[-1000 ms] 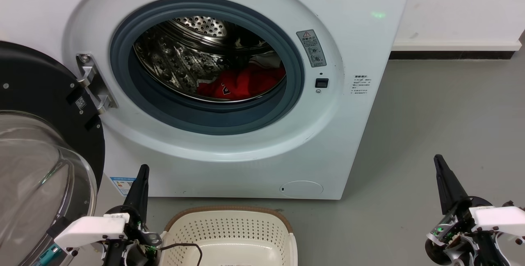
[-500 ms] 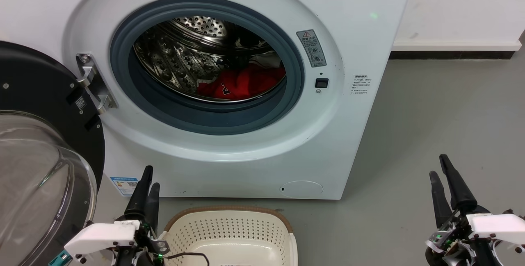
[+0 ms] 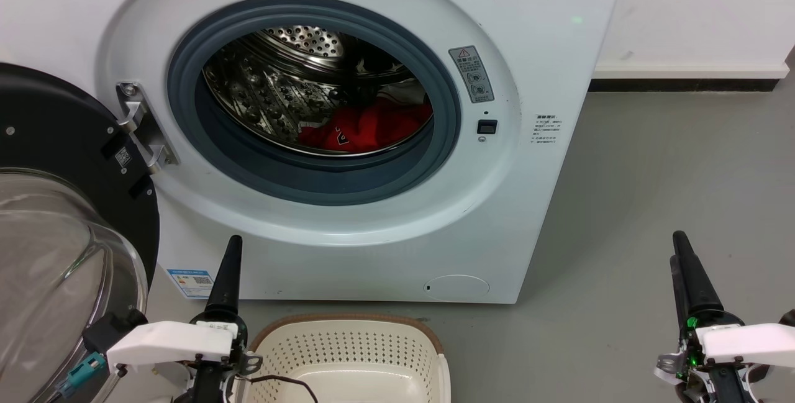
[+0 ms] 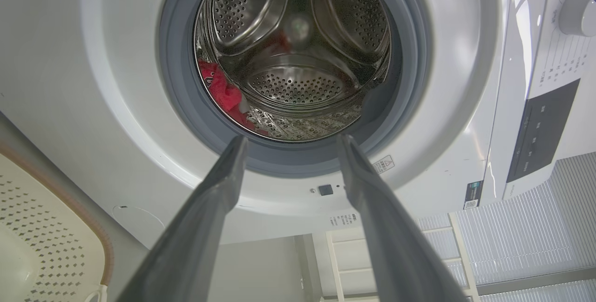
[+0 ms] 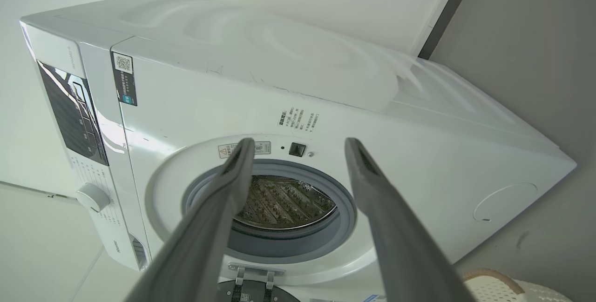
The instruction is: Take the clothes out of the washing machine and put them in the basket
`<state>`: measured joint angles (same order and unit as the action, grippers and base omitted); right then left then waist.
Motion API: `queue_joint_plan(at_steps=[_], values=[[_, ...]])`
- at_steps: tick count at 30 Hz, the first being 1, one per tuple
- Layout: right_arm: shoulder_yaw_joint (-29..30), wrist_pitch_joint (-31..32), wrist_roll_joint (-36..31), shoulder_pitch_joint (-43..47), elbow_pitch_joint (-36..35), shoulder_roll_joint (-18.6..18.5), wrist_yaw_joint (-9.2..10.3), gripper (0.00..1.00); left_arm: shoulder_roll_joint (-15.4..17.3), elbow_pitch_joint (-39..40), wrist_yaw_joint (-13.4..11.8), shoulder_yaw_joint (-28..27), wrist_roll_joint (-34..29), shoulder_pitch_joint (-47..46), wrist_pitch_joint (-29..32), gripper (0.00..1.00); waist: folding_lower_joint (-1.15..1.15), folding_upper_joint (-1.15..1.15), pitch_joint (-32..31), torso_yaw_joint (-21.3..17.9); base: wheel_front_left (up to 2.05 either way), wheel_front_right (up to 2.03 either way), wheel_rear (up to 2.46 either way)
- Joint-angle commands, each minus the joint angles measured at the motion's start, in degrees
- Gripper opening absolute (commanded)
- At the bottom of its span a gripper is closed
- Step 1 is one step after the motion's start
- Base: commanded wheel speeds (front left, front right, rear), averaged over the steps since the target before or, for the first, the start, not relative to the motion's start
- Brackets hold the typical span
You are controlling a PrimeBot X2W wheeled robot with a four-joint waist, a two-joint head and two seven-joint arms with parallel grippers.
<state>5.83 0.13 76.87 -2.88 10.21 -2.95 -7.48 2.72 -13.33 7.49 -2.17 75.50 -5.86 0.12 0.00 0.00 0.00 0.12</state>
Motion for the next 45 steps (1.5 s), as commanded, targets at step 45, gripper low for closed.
queue_joint_plan(at_steps=[45], values=[[-1.5,-9.0,-53.8,2.5,-5.1,0.1,-0.01,1.0,0.2,0.8,-2.9,7.4,-45.0,-3.5,-9.0,1.0,0.0,0.0,-0.3,0.1,0.0,0.0,0.0]])
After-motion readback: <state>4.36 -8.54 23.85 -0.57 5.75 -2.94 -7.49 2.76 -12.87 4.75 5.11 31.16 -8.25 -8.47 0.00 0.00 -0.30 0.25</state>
